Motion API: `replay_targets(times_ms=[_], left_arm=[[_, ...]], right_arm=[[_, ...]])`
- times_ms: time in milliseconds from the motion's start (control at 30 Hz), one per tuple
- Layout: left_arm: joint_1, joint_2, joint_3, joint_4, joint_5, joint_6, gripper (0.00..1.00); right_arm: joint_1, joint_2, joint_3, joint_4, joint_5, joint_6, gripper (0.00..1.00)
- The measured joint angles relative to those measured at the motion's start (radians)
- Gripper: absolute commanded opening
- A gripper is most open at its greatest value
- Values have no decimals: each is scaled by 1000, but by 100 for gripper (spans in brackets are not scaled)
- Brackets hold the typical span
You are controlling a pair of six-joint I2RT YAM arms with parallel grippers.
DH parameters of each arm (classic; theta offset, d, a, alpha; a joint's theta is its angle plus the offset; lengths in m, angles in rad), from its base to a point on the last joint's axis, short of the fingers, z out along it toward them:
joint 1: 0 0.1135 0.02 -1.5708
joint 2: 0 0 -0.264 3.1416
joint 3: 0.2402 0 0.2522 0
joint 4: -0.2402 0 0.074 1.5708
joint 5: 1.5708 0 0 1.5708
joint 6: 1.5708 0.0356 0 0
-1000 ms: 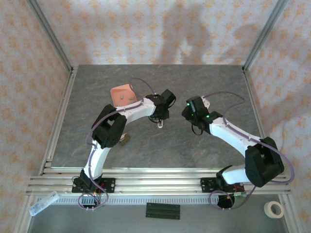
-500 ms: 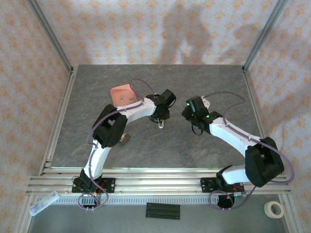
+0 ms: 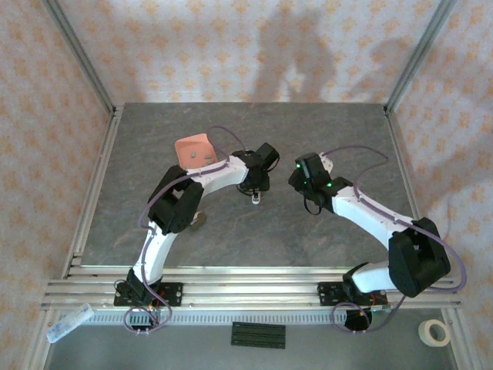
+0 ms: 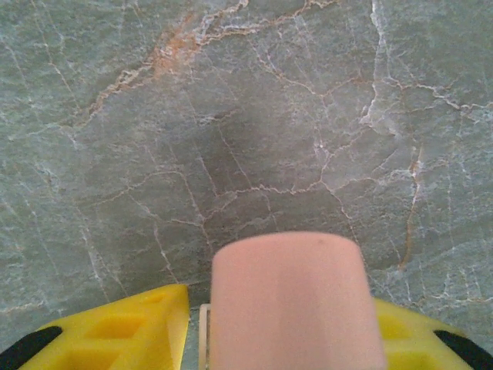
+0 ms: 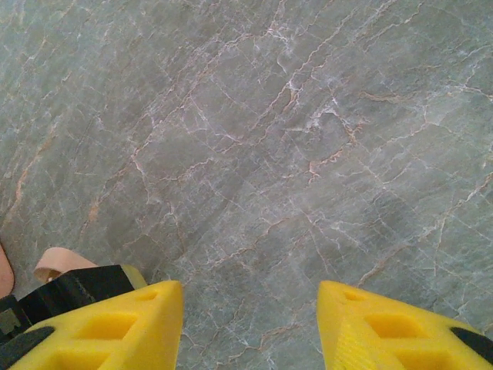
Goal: Load the staples into the stapler
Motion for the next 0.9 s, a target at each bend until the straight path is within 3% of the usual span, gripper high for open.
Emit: replay_targets(times_ms=[333, 900], left_arm=[[0, -32, 2, -1, -4, 1, 50], [8, -424, -200, 11, -55, 8, 60]], right_arm=[[0, -14, 11, -11, -1, -16, 51], [43, -48, 26, 73, -127, -203, 58]])
